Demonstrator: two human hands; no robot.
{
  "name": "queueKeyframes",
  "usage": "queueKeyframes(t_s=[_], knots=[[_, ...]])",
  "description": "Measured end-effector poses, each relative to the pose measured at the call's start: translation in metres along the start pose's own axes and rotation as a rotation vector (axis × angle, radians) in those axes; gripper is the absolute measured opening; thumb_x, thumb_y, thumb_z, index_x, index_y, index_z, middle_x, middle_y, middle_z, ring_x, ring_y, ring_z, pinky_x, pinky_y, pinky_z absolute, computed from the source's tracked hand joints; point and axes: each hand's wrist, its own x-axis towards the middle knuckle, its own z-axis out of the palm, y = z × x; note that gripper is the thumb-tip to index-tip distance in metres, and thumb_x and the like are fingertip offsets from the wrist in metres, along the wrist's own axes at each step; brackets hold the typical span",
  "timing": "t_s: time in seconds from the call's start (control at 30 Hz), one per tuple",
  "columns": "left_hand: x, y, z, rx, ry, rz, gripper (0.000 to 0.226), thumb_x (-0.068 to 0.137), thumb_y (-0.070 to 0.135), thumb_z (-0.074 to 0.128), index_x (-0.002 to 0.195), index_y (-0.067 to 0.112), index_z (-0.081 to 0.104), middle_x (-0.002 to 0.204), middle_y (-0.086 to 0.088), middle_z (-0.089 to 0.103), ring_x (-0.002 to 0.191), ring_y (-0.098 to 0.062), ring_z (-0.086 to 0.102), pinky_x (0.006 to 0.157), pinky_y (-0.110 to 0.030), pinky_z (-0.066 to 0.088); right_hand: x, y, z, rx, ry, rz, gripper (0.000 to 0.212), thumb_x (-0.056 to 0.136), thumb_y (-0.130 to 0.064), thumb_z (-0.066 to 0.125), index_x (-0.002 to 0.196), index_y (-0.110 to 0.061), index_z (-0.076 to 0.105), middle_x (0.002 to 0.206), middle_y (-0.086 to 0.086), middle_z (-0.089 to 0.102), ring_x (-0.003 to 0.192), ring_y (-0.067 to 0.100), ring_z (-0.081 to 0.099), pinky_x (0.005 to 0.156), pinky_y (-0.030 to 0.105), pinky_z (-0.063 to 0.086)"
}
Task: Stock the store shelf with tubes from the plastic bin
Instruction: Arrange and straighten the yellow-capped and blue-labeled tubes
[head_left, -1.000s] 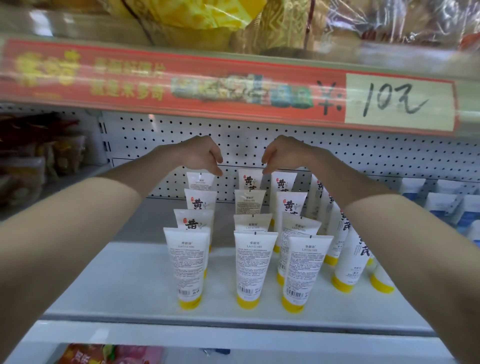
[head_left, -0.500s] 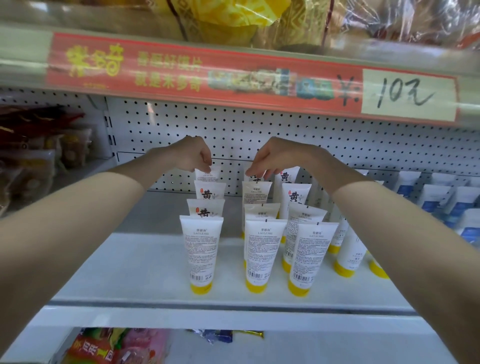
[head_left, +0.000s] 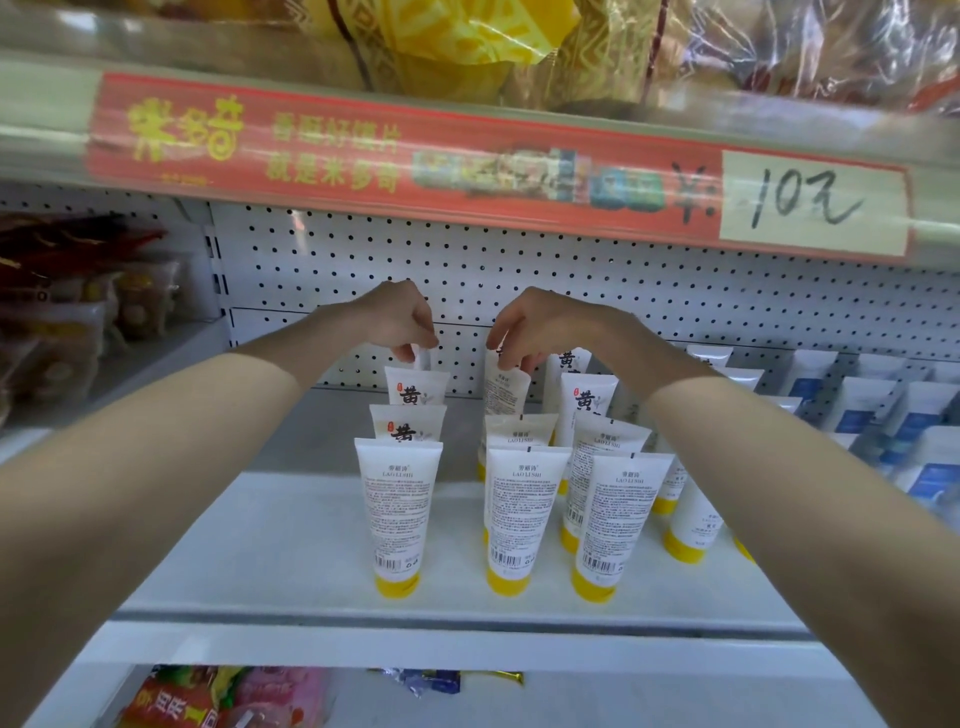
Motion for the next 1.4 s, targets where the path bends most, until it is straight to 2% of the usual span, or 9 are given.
queueKeyframes(t_s=[0.17, 0.3, 0.37, 0.5, 0.67, 0.8, 0.97, 1.07, 1.4], knots=[[0.001, 0.003, -0.002, -0.088, -0.041, -0.065, 0.034, 0.079, 0.035, 0.071, 0.088, 0.003, 0.070, 0.077, -0.006, 0.074, 0.074, -0.010, 0.071, 0.081, -0.027, 0.048, 0.003, 0.003, 0.000, 0.050, -0.036, 0.005, 0.018, 0.079, -0.009, 0.069, 0.097, -0.011, 0.068, 0.095, 0.007, 0.072, 0.076, 0.016, 0.072, 0.075, 0.022, 0.056], [-0.002, 0.004, -0.008, -0.145, -0.104, -0.071, 0.035, 0.075, 0.031, 0.076, 0.089, 0.000, 0.072, 0.088, -0.005, 0.074, 0.083, -0.011, 0.071, 0.091, -0.023, 0.045, 0.001, 0.003, -0.001, 0.056, -0.039, 0.051, 0.021, 0.085, -0.010, 0.062, 0.102, 0.002, 0.066, 0.091, 0.012, 0.074, 0.072, 0.006, 0.071, 0.068, 0.015, 0.053], [-0.003, 0.002, -0.009, -0.090, -0.096, -0.038, 0.032, 0.076, 0.025, 0.076, 0.093, 0.000, 0.071, 0.094, -0.005, 0.073, 0.082, -0.010, 0.069, 0.081, -0.019, 0.047, 0.001, 0.004, -0.003, 0.058, -0.042, 0.070, 0.024, 0.085, -0.006, 0.058, 0.106, 0.004, 0.064, 0.091, 0.009, 0.074, 0.079, 0.004, 0.071, 0.073, 0.016, 0.054], [0.002, -0.003, -0.006, 0.058, -0.034, -0.004, 0.027, 0.075, 0.022, 0.077, 0.097, 0.006, 0.071, 0.093, -0.004, 0.070, 0.072, -0.010, 0.065, 0.078, -0.035, 0.053, 0.002, 0.007, -0.004, -0.046, -0.045, 0.063, 0.020, 0.075, -0.011, 0.073, 0.095, -0.005, 0.070, 0.103, 0.004, 0.072, 0.095, 0.010, 0.067, 0.091, 0.027, 0.052], [0.005, -0.007, -0.002, 0.115, -0.005, 0.035, 0.021, 0.075, 0.028, 0.077, 0.086, 0.011, 0.071, 0.076, 0.006, 0.062, 0.083, -0.018, 0.058, 0.074, -0.028, 0.042, 0.003, 0.011, 0.002, -0.102, -0.019, 0.044, 0.020, 0.073, -0.028, 0.078, 0.086, -0.013, 0.070, 0.089, -0.002, 0.071, 0.076, 0.007, 0.066, 0.068, 0.020, 0.048], [0.005, -0.008, -0.002, 0.133, -0.032, 0.036, 0.021, 0.075, 0.029, 0.077, 0.087, 0.013, 0.071, 0.082, 0.002, 0.065, 0.087, -0.020, 0.059, 0.075, -0.030, 0.045, 0.004, 0.010, 0.004, -0.140, -0.024, 0.038, 0.031, 0.069, -0.029, 0.080, 0.095, -0.015, 0.071, 0.107, 0.007, 0.070, 0.094, 0.018, 0.066, 0.082, 0.028, 0.051], [0.007, -0.012, 0.000, 0.164, -0.041, 0.043, 0.016, 0.073, 0.019, 0.079, 0.086, 0.013, 0.071, 0.096, -0.007, 0.070, 0.098, -0.025, 0.062, 0.088, -0.039, 0.049, 0.001, 0.007, 0.006, -0.152, -0.045, 0.024, 0.022, 0.072, -0.021, 0.078, 0.093, -0.019, 0.072, 0.087, -0.002, 0.070, 0.071, 0.003, 0.060, 0.059, 0.016, 0.040], [0.008, -0.010, 0.001, 0.153, -0.017, 0.060, 0.017, 0.073, 0.016, 0.079, 0.088, 0.010, 0.073, 0.095, -0.008, 0.071, 0.097, -0.026, 0.063, 0.085, -0.036, 0.049, 0.000, 0.009, 0.006, -0.149, -0.019, 0.035, 0.023, 0.071, -0.020, 0.079, 0.093, -0.016, 0.072, 0.074, -0.007, 0.067, 0.065, 0.000, 0.060, 0.057, 0.015, 0.040], [0.016, -0.010, 0.005, 0.120, 0.011, 0.073, 0.029, 0.074, 0.015, 0.078, 0.098, 0.001, 0.071, 0.097, -0.012, 0.068, 0.088, -0.023, 0.058, 0.080, -0.034, 0.047, 0.005, 0.018, 0.005, -0.159, 0.036, 0.056, 0.026, 0.071, -0.021, 0.080, 0.093, -0.016, 0.068, 0.066, -0.007, 0.061, 0.050, -0.002, 0.051, 0.050, 0.016, 0.034]])
